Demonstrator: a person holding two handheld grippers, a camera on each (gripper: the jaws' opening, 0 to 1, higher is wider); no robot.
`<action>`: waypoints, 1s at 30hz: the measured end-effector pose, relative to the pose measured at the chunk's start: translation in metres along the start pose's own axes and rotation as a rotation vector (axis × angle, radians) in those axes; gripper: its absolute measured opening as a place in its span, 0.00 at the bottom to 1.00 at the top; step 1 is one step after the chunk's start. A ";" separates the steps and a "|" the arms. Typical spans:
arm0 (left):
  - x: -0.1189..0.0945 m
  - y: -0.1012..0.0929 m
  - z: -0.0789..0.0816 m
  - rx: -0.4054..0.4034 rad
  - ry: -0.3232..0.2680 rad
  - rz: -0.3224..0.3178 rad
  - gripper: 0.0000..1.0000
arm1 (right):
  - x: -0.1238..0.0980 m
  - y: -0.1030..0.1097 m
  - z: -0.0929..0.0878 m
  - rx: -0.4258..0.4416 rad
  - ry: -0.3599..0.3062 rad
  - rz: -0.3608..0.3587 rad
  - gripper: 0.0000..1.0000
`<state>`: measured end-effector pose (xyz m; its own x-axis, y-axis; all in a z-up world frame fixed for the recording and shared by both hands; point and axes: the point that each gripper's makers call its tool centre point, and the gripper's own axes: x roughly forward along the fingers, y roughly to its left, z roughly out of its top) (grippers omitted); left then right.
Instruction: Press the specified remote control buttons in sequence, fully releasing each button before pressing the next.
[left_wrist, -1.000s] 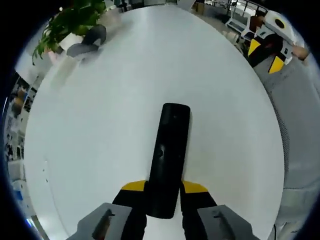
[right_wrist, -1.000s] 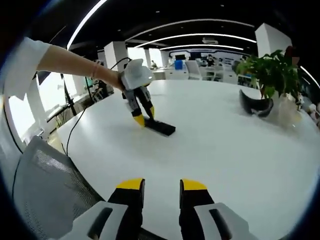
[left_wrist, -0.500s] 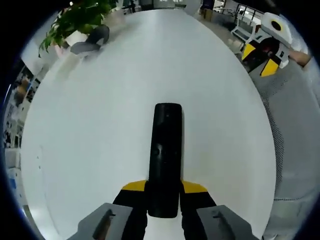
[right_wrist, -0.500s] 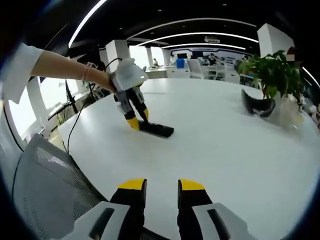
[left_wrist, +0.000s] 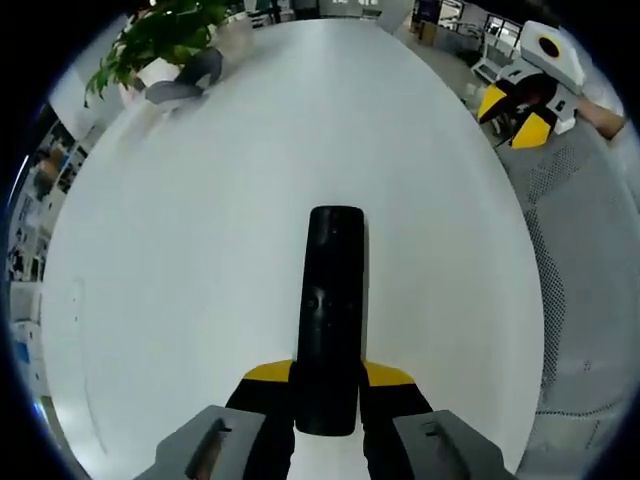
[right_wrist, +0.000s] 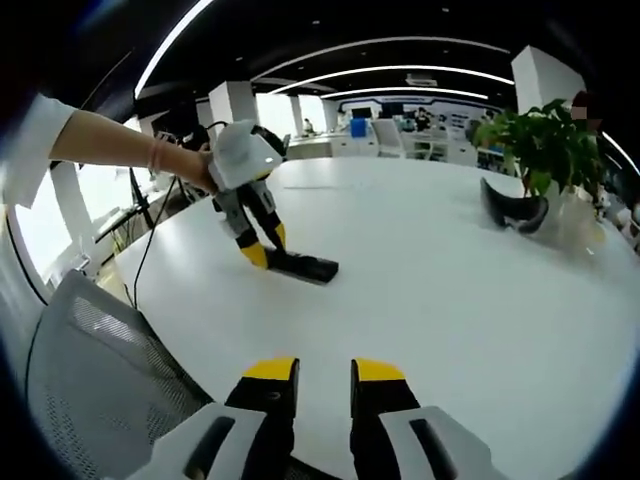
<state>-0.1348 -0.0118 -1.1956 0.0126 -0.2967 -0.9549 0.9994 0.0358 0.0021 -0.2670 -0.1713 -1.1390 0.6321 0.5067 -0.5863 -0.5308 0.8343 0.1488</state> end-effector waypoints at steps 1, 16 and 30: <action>0.000 0.000 0.000 -0.001 -0.005 0.000 0.23 | 0.001 0.001 -0.001 -0.004 0.009 0.006 0.17; 0.000 -0.013 -0.001 -0.055 -0.045 0.026 0.23 | 0.004 0.004 -0.020 0.021 0.103 0.030 0.15; -0.001 -0.036 -0.003 -0.077 -0.087 0.033 0.23 | 0.002 0.000 -0.019 0.053 0.091 0.016 0.14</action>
<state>-0.1713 -0.0100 -1.1957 0.0518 -0.3760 -0.9252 0.9928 0.1195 0.0070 -0.2763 -0.1745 -1.1551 0.5686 0.5001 -0.6532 -0.5079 0.8380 0.1994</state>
